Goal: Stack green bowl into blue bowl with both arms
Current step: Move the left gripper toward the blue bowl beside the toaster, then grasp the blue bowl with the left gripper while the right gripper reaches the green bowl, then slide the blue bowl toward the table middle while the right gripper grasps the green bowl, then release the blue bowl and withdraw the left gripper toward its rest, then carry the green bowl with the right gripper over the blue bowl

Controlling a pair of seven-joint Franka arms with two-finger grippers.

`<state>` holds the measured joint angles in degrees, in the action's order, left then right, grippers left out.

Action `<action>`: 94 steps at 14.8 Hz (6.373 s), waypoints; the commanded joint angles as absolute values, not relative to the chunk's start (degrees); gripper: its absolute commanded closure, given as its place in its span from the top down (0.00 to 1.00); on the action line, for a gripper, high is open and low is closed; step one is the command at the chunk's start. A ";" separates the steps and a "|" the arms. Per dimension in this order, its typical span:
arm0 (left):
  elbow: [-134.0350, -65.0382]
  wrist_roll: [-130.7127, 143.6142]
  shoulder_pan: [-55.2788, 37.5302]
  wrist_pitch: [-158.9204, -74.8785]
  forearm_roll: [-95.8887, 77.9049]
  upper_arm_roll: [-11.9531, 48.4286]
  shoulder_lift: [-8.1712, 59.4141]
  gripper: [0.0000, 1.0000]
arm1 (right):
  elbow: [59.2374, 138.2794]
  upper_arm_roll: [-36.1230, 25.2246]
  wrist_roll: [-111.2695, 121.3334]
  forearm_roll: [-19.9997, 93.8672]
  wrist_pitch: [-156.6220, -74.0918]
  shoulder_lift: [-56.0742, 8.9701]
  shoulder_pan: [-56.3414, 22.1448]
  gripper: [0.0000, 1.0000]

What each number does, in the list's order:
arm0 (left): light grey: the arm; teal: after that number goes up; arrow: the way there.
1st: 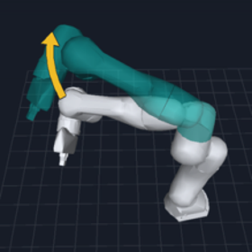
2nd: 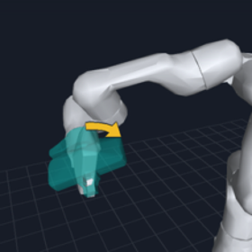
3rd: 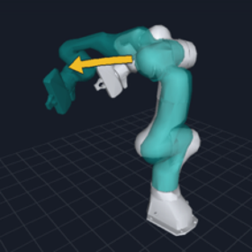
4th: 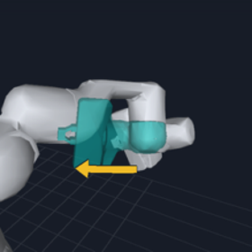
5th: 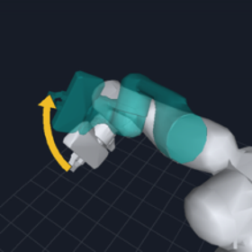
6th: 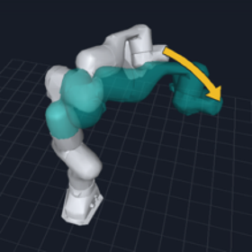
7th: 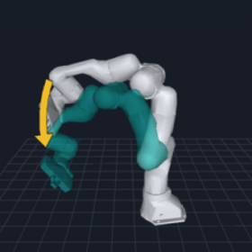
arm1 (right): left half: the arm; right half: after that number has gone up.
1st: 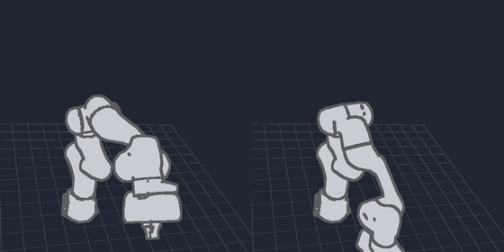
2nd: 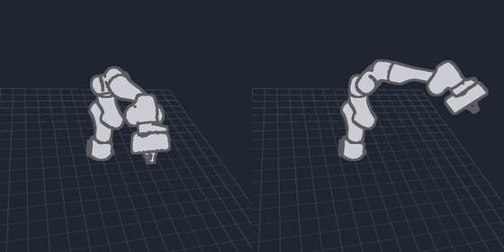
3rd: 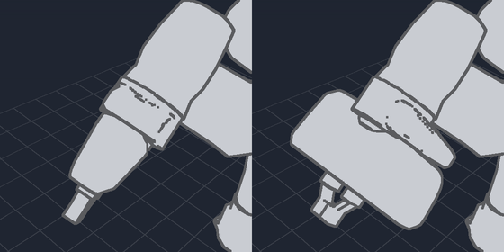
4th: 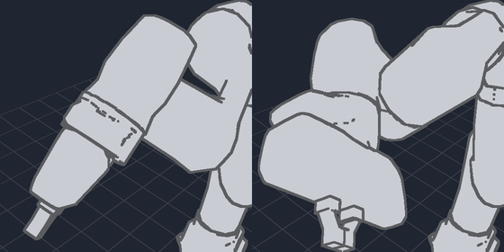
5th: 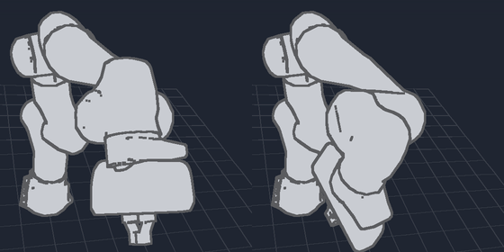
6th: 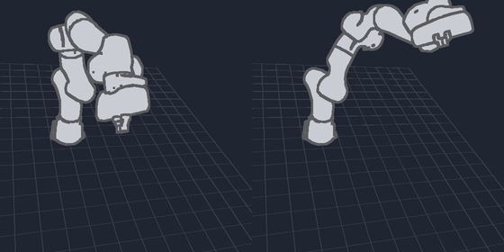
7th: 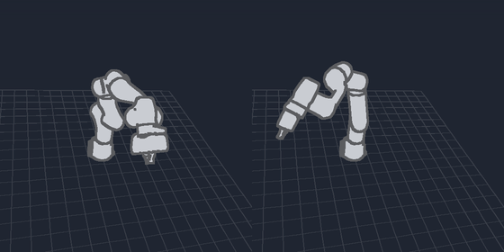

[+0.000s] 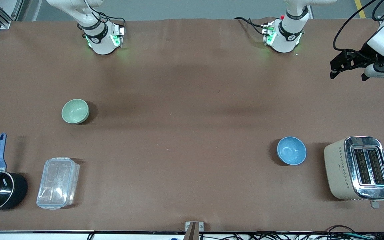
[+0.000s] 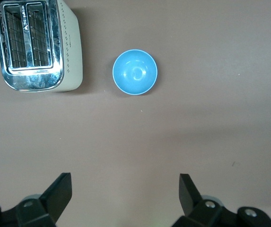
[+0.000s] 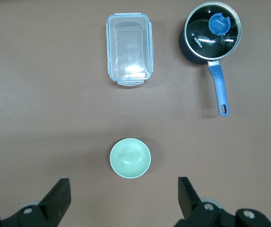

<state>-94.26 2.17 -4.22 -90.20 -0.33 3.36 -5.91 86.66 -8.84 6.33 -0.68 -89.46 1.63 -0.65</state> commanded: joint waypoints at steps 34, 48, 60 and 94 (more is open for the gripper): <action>-105.47 10.28 0.88 -137.90 4.40 3.69 32.69 0.00 | 120.04 -9.23 9.66 0.97 -123.46 -5.98 3.60 0.98; -100.83 41.69 -2.62 -132.02 3.87 22.84 32.51 0.00 | 127.44 -9.14 14.68 1.23 -133.33 -12.56 6.33 0.97; -81.83 75.67 -34.79 -132.80 4.31 16.98 48.43 0.01 | 129.02 -9.05 14.68 1.32 -133.86 -17.05 6.42 0.91; -94.91 2.29 -6.42 -88.59 0.62 0.53 -6.32 1.00 | 111.01 -8.79 9.78 13.08 -110.49 -15.56 -0.60 0.00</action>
